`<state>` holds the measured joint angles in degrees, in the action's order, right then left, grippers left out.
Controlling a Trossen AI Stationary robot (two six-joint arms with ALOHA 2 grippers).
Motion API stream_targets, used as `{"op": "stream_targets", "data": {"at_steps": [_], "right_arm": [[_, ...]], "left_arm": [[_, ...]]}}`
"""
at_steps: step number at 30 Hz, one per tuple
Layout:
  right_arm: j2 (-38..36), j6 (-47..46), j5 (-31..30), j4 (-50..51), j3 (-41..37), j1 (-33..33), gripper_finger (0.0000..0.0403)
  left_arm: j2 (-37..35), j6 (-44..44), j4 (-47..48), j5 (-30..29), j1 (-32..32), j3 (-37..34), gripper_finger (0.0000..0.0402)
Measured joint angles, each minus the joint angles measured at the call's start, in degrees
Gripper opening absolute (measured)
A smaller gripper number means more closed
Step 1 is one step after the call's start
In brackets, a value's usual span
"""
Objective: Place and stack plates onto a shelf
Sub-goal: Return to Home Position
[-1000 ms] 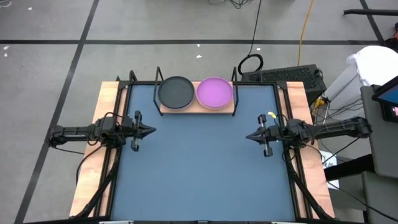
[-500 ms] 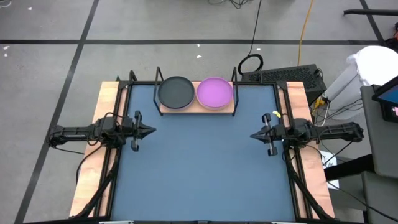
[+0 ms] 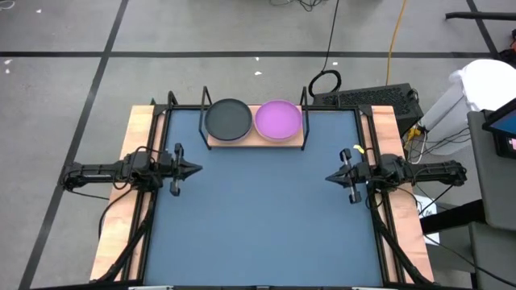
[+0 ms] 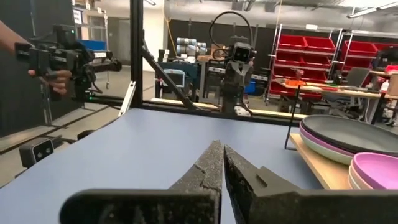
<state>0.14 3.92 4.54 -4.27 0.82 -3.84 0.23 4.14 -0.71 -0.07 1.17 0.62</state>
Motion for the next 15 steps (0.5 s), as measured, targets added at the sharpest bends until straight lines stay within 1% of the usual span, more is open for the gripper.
{"op": "stream_targets", "data": {"at_steps": [3, 6, 8, 12, 15], "right_arm": [[0.0, -0.5, -0.1, -1.0, 0.0, 0.0, 0.0], [0.0, -4.1, -3.1, -1.1, 0.0, 0.0, 0.0], [0.0, -5.3, -3.1, -1.1, 0.0, 0.0, 0.0], [0.0, -4.8, -2.9, -0.8, 0.0, 0.0, 0.0], [0.0, -2.5, -2.9, -0.3, 0.0, 0.0, 0.0]], "left_arm": [[0.0, -0.2, 0.0, 0.5, 0.0, 0.0, 0.0007], [0.0, -0.1, 0.1, 0.5, 0.0, 0.0, 0.0007], [0.0, 0.1, 0.1, 0.5, 0.0, 0.0, 0.0007], [0.0, 0.3, 0.1, 0.6, 0.0, 0.0, 0.0007], [0.0, 0.0, 0.1, 0.8, 0.0, 0.0, 0.0007]]}}
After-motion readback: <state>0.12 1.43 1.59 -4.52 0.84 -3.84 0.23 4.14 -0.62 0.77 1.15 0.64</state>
